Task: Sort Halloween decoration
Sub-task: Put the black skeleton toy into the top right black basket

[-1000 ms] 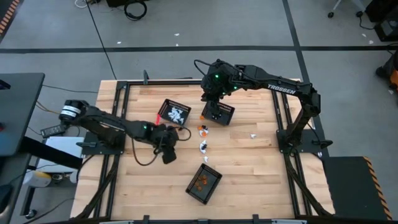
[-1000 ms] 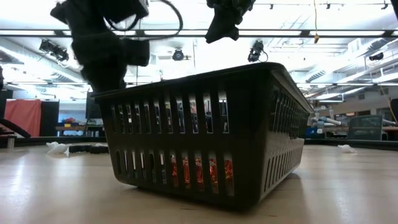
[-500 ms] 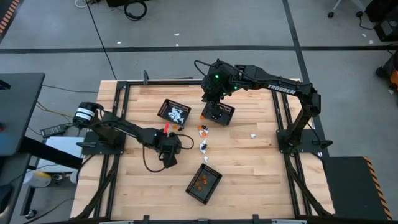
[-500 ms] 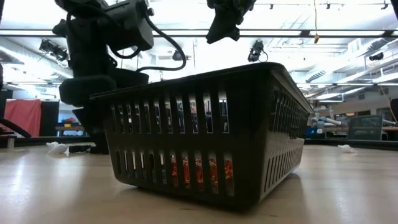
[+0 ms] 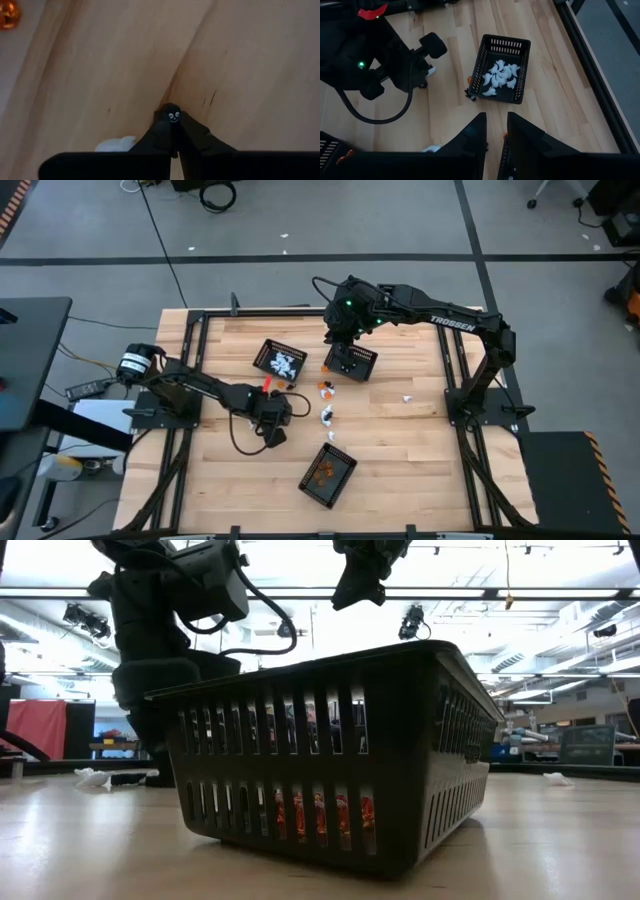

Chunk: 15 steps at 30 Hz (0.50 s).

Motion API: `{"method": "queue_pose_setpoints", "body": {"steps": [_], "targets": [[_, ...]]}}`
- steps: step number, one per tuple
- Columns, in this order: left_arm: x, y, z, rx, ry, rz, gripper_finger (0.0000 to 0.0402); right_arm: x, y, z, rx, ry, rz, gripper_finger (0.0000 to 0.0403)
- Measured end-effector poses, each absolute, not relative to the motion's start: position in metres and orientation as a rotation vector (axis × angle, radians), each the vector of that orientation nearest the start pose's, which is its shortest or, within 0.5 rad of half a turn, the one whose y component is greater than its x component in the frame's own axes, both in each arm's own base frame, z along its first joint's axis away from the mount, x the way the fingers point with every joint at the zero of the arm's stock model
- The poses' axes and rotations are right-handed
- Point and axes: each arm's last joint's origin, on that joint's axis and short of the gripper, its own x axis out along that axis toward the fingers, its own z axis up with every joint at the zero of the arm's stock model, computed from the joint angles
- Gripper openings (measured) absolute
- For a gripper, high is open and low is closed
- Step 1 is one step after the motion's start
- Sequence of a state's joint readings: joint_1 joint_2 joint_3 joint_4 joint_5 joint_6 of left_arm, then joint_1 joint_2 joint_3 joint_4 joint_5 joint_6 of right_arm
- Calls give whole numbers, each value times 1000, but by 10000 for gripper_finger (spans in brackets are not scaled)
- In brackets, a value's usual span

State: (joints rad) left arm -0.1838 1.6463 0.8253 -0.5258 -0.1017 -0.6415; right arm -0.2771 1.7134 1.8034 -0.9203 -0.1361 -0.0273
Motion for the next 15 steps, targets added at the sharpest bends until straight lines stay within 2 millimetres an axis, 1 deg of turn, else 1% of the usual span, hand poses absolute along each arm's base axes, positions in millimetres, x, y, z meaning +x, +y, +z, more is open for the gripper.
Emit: {"method": "queue_pose_setpoints", "body": {"steps": [3,7,12,15], "targets": [[270,-43,137,-403,1273,377,16,348,-95,376,145,814,-122,83],[274,-37,145,-424,1209,362,16,343,-95,382,137,797,-134,83],[289,-23,161,-489,1003,334,14,336,-97,389,137,776,-149,83],[302,-14,170,-526,862,262,13,331,-98,394,141,760,-160,83]]}}
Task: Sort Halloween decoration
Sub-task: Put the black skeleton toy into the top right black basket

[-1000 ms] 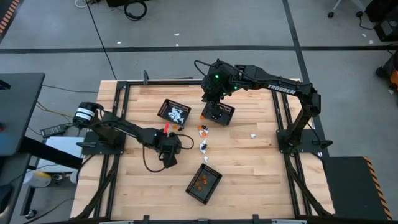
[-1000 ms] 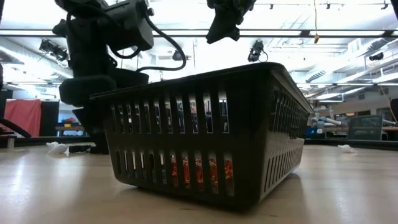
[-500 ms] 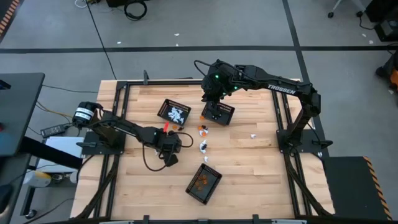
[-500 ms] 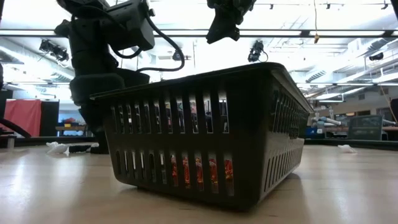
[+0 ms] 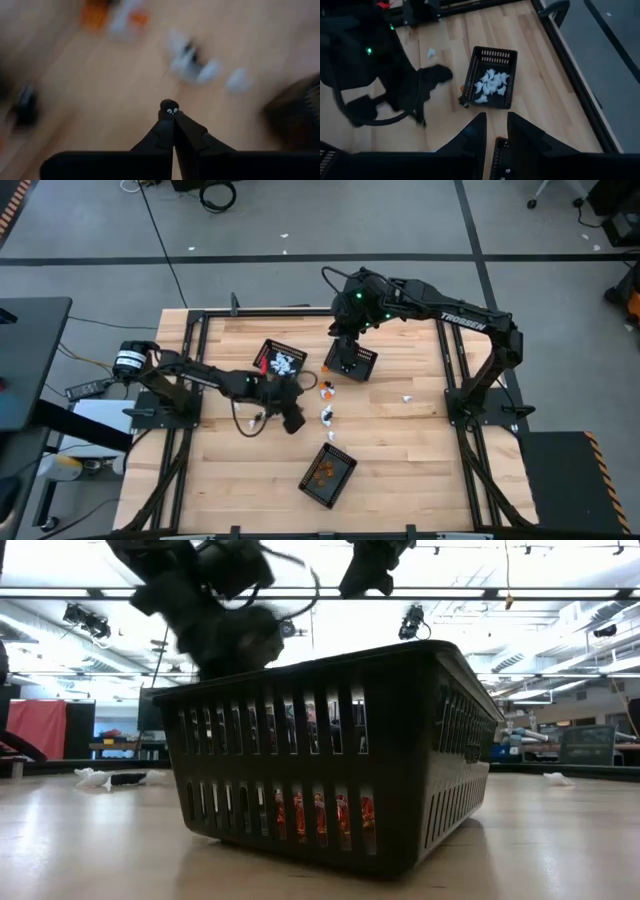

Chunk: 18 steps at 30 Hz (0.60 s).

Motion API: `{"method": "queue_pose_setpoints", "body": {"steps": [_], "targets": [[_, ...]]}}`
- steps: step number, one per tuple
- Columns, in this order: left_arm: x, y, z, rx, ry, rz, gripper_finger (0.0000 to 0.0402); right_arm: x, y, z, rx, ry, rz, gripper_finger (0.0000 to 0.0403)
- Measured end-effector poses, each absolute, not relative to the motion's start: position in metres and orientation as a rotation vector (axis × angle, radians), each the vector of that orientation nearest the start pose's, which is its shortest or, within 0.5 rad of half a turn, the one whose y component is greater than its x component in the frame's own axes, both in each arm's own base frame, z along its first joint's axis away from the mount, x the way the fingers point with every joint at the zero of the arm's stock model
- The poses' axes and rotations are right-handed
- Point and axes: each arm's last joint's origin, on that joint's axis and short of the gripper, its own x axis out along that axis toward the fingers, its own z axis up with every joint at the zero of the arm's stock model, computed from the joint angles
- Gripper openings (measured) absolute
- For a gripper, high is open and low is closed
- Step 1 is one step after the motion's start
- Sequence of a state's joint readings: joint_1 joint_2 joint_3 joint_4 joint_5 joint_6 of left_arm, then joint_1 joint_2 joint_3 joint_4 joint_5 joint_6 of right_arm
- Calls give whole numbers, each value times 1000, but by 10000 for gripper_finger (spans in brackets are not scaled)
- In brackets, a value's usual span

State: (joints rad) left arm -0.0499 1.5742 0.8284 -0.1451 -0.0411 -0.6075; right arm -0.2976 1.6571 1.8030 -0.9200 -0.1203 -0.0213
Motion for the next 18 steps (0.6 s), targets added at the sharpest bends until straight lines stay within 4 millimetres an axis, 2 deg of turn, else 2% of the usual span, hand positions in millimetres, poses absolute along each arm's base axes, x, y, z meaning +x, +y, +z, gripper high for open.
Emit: {"method": "queue_pose_setpoints", "body": {"steps": [3,11,15,18], "targets": [[311,-2,179,-516,743,235,13,329,-97,397,150,747,-166,83],[320,45,194,-514,555,321,7,328,-93,400,159,732,-162,83],[328,52,210,-422,536,294,9,327,-90,399,161,757,-153,83],[332,52,215,-400,605,292,13,319,-85,391,166,874,-130,83]]}}
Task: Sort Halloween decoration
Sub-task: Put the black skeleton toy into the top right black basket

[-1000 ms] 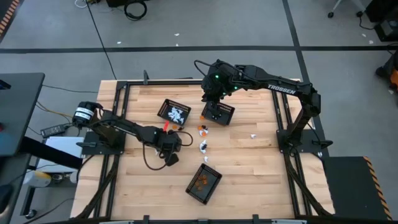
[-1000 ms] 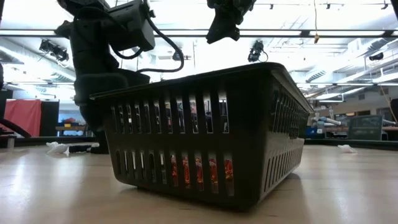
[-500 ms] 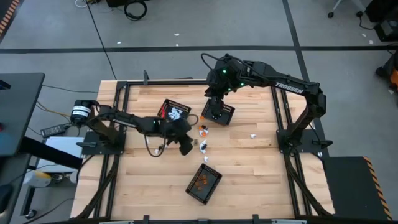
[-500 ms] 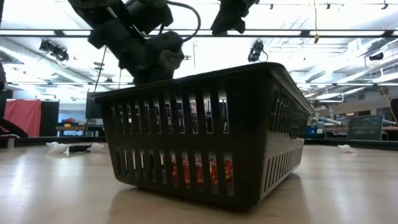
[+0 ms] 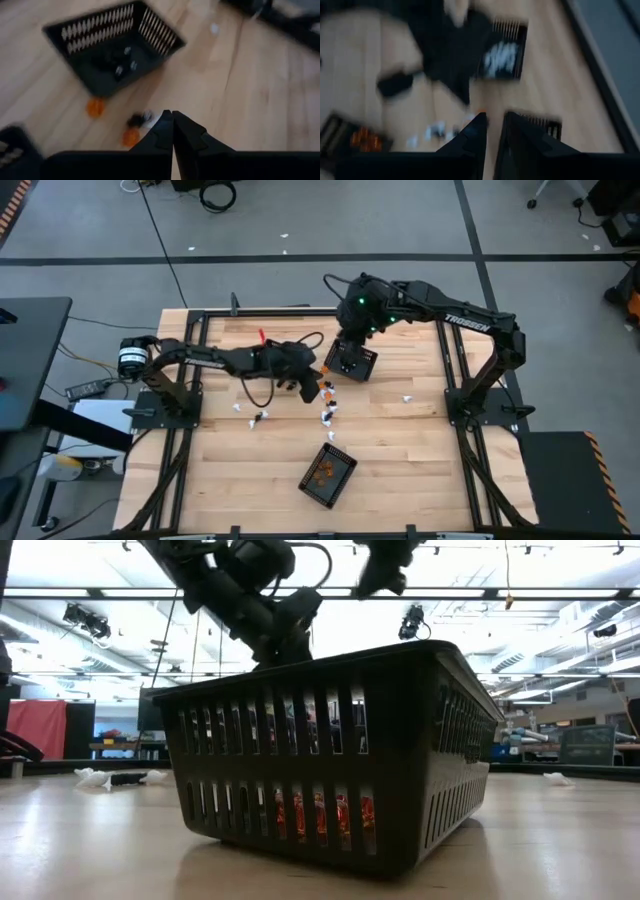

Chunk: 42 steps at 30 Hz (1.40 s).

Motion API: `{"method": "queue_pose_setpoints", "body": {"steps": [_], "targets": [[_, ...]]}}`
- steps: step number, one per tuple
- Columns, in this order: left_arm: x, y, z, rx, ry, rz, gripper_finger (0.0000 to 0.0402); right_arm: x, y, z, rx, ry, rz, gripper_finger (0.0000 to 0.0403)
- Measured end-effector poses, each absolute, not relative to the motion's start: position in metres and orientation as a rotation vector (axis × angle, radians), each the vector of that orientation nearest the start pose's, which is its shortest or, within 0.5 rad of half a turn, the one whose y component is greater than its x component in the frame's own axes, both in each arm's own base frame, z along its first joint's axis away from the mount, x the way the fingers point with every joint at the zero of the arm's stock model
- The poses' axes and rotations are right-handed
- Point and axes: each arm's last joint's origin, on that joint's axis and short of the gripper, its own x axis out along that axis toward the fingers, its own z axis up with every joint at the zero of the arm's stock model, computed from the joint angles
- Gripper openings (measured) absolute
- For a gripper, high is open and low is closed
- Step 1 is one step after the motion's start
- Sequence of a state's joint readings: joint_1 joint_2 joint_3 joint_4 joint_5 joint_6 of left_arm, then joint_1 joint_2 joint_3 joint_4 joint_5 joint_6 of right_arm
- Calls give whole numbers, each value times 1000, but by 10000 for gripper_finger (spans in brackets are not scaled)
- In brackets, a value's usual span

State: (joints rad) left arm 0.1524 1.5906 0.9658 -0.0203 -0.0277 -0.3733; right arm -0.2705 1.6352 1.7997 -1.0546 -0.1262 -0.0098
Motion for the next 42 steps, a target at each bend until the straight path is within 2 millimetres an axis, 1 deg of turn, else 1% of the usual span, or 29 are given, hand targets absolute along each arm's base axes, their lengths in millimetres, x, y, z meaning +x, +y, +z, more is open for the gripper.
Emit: {"method": "queue_pose_setpoints", "body": {"steps": [1,3,6,8,10,13,15,17,19,23,25,27,29,31,33,36,39,41,42], "targets": [[332,52,216,-398,625,296,15,314,-82,389,163,905,-120,83],[333,52,219,-395,629,298,18,301,-76,386,154,909,-103,83],[330,51,216,-404,672,306,19,281,-70,381,163,825,-64,83],[330,48,215,-402,685,299,20,272,-68,368,179,800,-58,83],[330,45,214,-398,694,291,20,267,-65,351,195,797,-55,83],[330,42,214,-397,700,283,20,266,-54,326,207,799,-18,83],[329,41,213,-432,704,297,20,270,-47,306,229,824,28,83],[328,41,212,-477,725,305,20,279,-38,286,255,843,74,84],[326,37,211,-493,754,297,20,289,-27,272,254,860,111,86],[322,19,211,-395,814,252,20,311,-9,244,207,917,141,93],[317,9,211,-331,854,239,20,322,-3,233,187,916,127,101],[317,1,210,-299,853,222,20,330,0,221,183,931,131,110],[308,-8,207,-282,875,201,20,337,2,209,180,943,139,121],[302,-16,206,-278,842,177,20,343,6,199,168,951,156,130],[289,-21,202,-289,849,176,20,349,10,189,161,956,166,136],[273,-21,203,-331,789,179,20,357,15,175,151,977,169,139],[257,-21,208,-361,732,178,20,366,20,167,122,992,162,140],[244,-20,207,-366,732,179,20,371,21,163,82,998,150,140],[241,-19,208,-376,720,180,20,373,22,160,64,1013,141,141]]}}
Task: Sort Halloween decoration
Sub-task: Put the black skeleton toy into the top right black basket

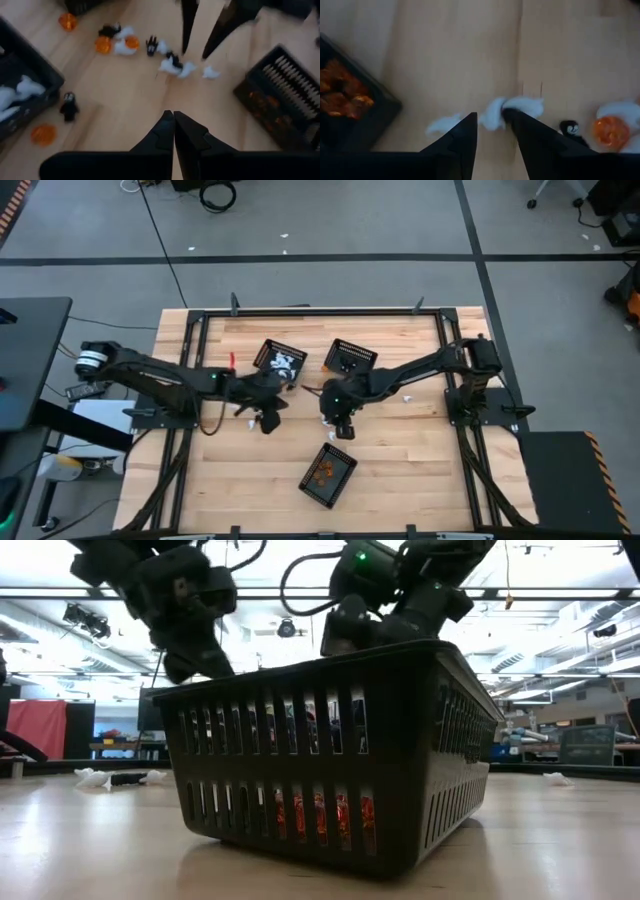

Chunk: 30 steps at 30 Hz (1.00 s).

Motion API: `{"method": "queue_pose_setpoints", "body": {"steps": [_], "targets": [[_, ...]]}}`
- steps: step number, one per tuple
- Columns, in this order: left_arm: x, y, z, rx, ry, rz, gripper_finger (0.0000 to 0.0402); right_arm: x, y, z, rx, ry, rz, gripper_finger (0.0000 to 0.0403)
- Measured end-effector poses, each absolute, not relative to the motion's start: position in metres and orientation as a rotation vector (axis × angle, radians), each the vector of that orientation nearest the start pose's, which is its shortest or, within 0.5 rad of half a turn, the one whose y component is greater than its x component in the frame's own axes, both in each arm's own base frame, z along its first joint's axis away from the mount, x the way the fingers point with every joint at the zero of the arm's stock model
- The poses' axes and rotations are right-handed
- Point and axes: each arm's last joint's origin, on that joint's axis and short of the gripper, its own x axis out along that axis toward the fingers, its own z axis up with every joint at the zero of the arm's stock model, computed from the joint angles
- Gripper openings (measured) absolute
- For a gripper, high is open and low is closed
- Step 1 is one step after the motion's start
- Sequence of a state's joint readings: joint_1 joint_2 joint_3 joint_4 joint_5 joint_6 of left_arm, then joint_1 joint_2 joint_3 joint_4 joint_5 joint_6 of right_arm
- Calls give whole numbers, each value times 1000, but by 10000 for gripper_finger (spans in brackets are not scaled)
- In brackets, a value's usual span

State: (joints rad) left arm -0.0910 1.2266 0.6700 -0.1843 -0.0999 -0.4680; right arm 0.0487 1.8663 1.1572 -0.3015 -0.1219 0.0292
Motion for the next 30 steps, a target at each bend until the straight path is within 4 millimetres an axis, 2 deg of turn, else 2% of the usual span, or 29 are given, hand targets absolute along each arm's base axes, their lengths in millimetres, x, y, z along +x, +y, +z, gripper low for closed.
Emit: {"method": "queue_pose_setpoints", "body": {"steps": [4,6,10,23,30], "targets": [[226,-17,211,-401,691,197,20,380,22,150,-1,1025,144,148],[217,-16,205,-410,725,211,20,381,21,143,-22,1050,140,152],[211,-15,208,-428,728,223,20,380,18,140,-63,1067,124,155],[207,-14,210,-431,715,249,20,377,-2,138,-5,1096,223,156],[207,-14,210,-438,715,252,20,374,-6,136,22,1118,241,156]]}}
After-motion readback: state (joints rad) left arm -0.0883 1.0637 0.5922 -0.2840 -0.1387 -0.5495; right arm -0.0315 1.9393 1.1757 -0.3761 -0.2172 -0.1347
